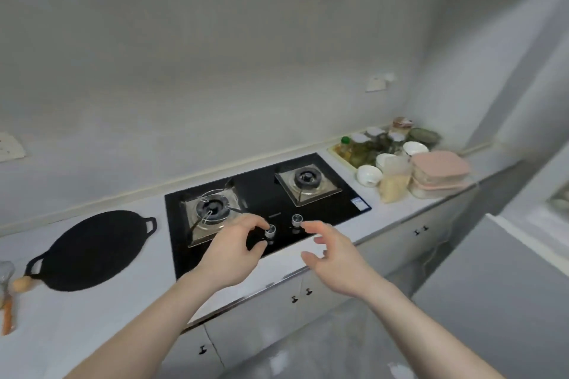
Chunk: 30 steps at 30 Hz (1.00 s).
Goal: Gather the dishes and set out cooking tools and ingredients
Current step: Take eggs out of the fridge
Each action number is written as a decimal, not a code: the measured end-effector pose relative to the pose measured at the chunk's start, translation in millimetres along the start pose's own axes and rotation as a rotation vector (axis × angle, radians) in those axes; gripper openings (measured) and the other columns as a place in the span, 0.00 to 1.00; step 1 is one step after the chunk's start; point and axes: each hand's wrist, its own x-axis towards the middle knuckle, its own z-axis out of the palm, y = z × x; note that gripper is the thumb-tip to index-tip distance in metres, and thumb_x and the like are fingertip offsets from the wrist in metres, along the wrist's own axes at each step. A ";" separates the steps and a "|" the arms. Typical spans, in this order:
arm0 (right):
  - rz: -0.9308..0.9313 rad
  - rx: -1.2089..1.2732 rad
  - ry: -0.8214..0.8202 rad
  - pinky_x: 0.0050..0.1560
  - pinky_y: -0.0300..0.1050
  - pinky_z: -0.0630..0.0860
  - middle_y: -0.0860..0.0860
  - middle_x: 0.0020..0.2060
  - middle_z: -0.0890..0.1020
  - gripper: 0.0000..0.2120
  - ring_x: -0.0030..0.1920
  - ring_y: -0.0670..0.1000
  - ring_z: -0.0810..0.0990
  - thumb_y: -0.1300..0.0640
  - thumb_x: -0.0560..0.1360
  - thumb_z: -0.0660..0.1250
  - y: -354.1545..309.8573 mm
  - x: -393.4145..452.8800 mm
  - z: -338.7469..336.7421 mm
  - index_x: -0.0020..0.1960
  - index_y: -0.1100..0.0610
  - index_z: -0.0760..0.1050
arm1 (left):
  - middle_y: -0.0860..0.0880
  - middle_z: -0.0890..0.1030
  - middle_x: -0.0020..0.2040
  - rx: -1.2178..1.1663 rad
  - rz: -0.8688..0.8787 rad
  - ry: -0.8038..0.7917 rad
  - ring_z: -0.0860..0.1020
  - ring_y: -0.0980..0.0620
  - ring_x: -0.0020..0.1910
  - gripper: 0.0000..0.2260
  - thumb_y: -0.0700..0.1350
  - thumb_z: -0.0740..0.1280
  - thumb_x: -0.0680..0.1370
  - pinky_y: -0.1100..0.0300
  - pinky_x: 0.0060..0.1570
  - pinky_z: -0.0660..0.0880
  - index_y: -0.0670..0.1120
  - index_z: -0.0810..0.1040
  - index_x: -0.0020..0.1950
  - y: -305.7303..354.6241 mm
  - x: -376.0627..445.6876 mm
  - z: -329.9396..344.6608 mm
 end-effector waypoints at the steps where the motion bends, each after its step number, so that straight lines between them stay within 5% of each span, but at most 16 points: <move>1: 0.012 -0.010 0.045 0.67 0.43 0.73 0.41 0.68 0.72 0.25 0.68 0.45 0.73 0.52 0.78 0.68 11.0 -6.4 -16.7 0.73 0.42 0.68 | 0.61 0.76 0.61 0.001 0.047 -0.023 0.75 0.60 0.62 0.12 0.47 0.69 0.78 0.62 0.64 0.72 0.57 0.78 0.61 20.3 13.1 9.2; 10: 0.219 -0.057 0.381 0.68 0.43 0.72 0.41 0.68 0.73 0.25 0.65 0.43 0.74 0.50 0.77 0.67 94.4 -62.3 -166.2 0.73 0.43 0.68 | 0.65 0.75 0.60 -0.018 0.439 -0.208 0.74 0.64 0.60 0.11 0.50 0.68 0.79 0.61 0.61 0.72 0.60 0.75 0.60 178.2 126.9 96.8; 14: 0.292 -0.101 0.501 0.64 0.35 0.68 0.42 0.67 0.73 0.24 0.62 0.40 0.73 0.52 0.78 0.68 122.2 -81.5 -218.6 0.73 0.45 0.68 | 0.67 0.74 0.60 -0.082 0.526 -0.292 0.73 0.64 0.60 0.11 0.50 0.68 0.78 0.64 0.57 0.71 0.64 0.73 0.58 229.4 168.9 133.4; 23: 0.470 -0.087 0.876 0.62 0.33 0.71 0.33 0.64 0.73 0.20 0.62 0.35 0.73 0.51 0.78 0.68 178.4 -132.3 -304.4 0.68 0.39 0.71 | 0.66 0.77 0.59 -0.190 0.874 -0.482 0.71 0.71 0.61 0.13 0.44 0.71 0.76 0.74 0.59 0.66 0.57 0.78 0.57 367.9 248.6 236.8; 30: 0.571 -0.145 1.159 0.56 0.38 0.76 0.35 0.56 0.80 0.18 0.57 0.39 0.78 0.57 0.75 0.73 202.7 -188.5 -347.3 0.61 0.42 0.77 | 0.65 0.76 0.61 -0.296 1.030 -0.640 0.74 0.65 0.61 0.12 0.45 0.70 0.77 0.66 0.61 0.69 0.57 0.77 0.58 466.7 244.2 316.1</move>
